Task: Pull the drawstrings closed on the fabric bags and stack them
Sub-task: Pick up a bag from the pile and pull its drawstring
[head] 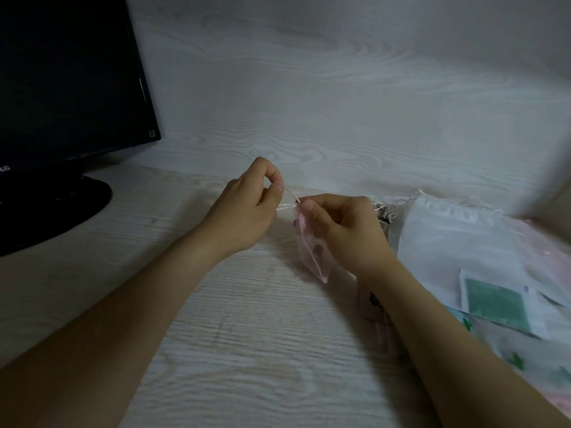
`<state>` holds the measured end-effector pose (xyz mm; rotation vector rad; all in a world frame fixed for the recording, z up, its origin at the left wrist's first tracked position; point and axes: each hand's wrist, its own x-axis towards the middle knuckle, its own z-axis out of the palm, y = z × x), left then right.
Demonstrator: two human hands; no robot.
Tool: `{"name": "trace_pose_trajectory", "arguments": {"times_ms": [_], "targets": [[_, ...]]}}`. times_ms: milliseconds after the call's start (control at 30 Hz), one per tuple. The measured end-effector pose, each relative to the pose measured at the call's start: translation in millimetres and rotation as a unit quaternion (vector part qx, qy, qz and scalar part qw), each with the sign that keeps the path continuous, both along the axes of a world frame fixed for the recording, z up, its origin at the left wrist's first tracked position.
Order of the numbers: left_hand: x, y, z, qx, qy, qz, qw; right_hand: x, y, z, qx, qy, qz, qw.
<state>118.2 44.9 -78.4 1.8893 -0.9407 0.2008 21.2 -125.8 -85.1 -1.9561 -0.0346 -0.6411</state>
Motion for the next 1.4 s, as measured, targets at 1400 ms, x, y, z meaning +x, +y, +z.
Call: {"name": "trace_pose_trajectory", "arguments": {"times_ms": [1400], "targets": [[49.0,30.3,-27.8,0.099,0.008,0.183,0.978,25.6,44.5,-20.5,-0.210,0.030,-0.106,0.971]]}}
